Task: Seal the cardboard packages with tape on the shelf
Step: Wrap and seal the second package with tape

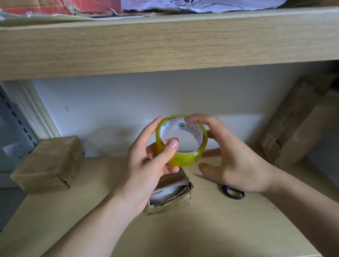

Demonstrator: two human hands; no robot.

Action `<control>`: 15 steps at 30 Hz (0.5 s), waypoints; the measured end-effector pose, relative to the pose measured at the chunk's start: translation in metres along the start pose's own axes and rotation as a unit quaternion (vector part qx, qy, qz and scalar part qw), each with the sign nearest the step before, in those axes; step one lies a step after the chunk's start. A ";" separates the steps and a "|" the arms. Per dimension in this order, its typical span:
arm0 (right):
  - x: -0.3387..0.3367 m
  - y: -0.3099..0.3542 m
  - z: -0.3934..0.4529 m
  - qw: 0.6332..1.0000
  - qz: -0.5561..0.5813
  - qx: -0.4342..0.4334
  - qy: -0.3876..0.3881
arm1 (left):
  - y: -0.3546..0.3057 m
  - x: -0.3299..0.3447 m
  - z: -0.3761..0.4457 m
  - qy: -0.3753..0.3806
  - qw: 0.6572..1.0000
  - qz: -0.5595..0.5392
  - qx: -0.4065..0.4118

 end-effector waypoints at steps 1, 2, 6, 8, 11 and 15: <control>0.001 0.000 -0.001 0.994 0.102 0.031 -0.008 | -0.004 0.002 -0.002 0.008 0.999 0.041 0.030; 0.001 -0.003 -0.001 0.979 0.186 0.068 -0.040 | -0.007 0.006 -0.004 0.023 0.995 0.081 0.056; 0.007 -0.018 0.000 0.913 0.334 0.193 -0.134 | -0.010 0.023 -0.016 0.079 0.978 0.157 0.112; 0.007 -0.022 0.000 0.902 0.338 0.209 -0.168 | -0.009 0.026 -0.017 0.083 0.975 0.165 0.127; 0.010 -0.021 0.001 0.885 0.377 0.204 -0.183 | -0.010 0.028 -0.018 0.081 0.970 0.177 0.143; 0.008 -0.021 0.002 0.885 0.392 0.184 -0.174 | -0.009 0.027 -0.016 0.086 0.968 0.186 0.145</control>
Point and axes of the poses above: each hand's wrist, its own z-axis towards the middle knuckle, its own x-axis out of the palm, y = z × x, the point moved 6 cm from there along z, towards the middle knuckle, and after that the axes turned 2 degrees about -x, right-handed, at the moved point
